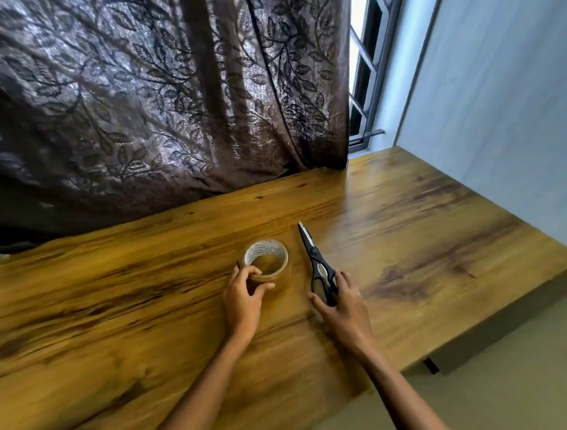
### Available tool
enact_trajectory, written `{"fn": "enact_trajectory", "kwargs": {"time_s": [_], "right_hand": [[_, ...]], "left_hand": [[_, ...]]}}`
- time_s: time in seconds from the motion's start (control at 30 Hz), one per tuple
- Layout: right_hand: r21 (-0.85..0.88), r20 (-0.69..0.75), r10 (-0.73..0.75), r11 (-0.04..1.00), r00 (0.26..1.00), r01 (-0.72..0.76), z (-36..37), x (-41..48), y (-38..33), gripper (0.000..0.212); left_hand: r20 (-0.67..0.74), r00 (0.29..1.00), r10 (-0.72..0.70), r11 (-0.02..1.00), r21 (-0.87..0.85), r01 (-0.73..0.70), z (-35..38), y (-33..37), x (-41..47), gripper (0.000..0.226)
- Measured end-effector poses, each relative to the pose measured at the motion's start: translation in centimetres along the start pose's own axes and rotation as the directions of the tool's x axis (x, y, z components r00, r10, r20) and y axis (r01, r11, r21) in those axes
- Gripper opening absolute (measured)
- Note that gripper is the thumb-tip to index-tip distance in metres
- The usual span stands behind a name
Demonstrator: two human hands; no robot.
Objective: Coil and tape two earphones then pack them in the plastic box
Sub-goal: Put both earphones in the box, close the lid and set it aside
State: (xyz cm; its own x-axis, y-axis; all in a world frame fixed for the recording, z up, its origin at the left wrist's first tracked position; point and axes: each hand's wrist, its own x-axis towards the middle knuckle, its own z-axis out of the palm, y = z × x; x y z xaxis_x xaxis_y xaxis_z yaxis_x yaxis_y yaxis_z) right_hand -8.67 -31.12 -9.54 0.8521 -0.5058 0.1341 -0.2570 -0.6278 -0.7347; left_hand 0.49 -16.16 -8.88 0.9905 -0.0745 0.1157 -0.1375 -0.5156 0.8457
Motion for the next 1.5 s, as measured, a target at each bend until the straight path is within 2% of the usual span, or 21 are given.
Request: {"fn": "enact_trajectory", "kwargs": {"time_s": [0.13, 0.27, 0.5, 0.77, 0.93, 1.07, 1.3, 1.37, 1.5], "right_hand": [[0.058, 0.044, -0.028, 0.998, 0.999, 0.026, 2.8, -0.5, -3.8, 0.061], [0.082, 0.114, -0.007, 0.997, 0.993, -0.002, 6.9, -1.5, -8.4, 0.077], [0.140, 0.140, -0.033, 0.990, 0.990, 0.014, 16.2, -5.5, -18.2, 0.076], [0.111, 0.217, -0.071, 0.993, 0.974, 0.048, 25.7, -12.0, -27.9, 0.078], [0.043, 0.252, -0.158, 0.987, 0.955, 0.152, 30.3, -16.3, -32.7, 0.073], [0.007, 0.312, -0.174, 0.983, 0.934, 0.181, 33.3, -19.0, -35.5, 0.073], [-0.082, 0.310, -0.168, 0.976, 0.936, 0.202, 37.2, -21.2, -38.9, 0.073], [-0.157, 0.323, -0.158, 0.963, 0.933, 0.217, 38.1, -21.4, -39.3, 0.074], [-0.343, 0.168, -0.220, 0.901, 0.961, 0.266, 39.8, -21.6, -39.6, 0.070]], "left_hand": [[-0.088, 0.995, 0.041, 0.999, 0.022, -0.039, -4.5, -1.5, 0.9, 0.025], [-0.141, 0.989, 0.048, 0.998, 0.049, -0.041, -9.7, -3.7, 1.8, 0.027], [-0.196, 0.978, 0.067, 0.998, 0.023, -0.064, -21.4, -10.4, 2.6, 0.026], [-0.275, 0.960, 0.054, 0.999, 0.006, -0.054, -34.9, -17.9, 1.4, 0.025], [-0.377, 0.926, -0.009, 1.000, -0.003, 0.008, -41.3, -22.1, -1.3, 0.028], [-0.453, 0.881, -0.138, 0.990, -0.052, 0.129, -44.9, -25.2, -3.0, 0.028], [-0.561, 0.787, -0.258, 0.962, -0.073, 0.263, -47.6, -28.2, -3.6, 0.031], [-0.571, 0.776, -0.269, 0.958, -0.075, 0.277, -47.7, -28.6, -3.4, 0.031], [-0.574, 0.771, -0.275, 0.955, -0.072, 0.288, -47.3, -29.2, -3.2, 0.029]]}}
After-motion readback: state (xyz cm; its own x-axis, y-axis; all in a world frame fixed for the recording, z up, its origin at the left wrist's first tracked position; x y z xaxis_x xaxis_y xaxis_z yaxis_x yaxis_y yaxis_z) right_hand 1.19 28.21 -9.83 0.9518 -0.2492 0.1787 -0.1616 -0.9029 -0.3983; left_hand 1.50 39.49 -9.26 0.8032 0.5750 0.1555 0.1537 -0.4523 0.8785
